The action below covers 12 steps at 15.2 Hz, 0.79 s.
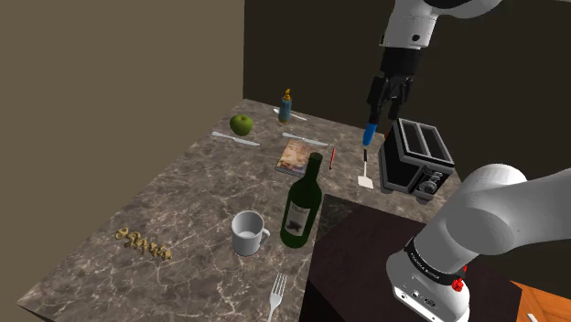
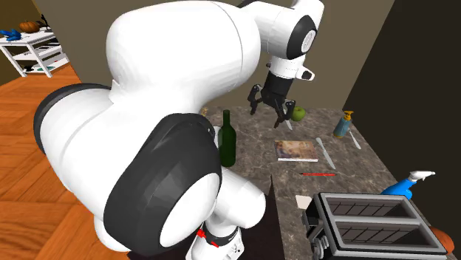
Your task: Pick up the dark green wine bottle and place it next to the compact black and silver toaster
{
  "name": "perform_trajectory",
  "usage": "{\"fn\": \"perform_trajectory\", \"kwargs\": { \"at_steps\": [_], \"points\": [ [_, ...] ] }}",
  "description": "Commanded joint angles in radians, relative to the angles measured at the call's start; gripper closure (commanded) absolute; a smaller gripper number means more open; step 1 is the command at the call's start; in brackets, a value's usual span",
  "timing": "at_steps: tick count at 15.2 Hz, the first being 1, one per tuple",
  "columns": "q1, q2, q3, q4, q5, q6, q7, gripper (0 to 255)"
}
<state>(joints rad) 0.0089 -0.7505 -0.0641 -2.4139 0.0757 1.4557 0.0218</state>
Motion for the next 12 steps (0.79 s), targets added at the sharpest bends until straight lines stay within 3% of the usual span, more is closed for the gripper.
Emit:
{"fn": "perform_trajectory", "kwargs": {
  "at_steps": [1,12],
  "points": [
    [0.000,0.000,0.000,0.000,0.000,0.000,0.000,0],
    [0.107,-0.075,0.342,-0.140,0.127,0.313,0.281,0]
  ]
}}
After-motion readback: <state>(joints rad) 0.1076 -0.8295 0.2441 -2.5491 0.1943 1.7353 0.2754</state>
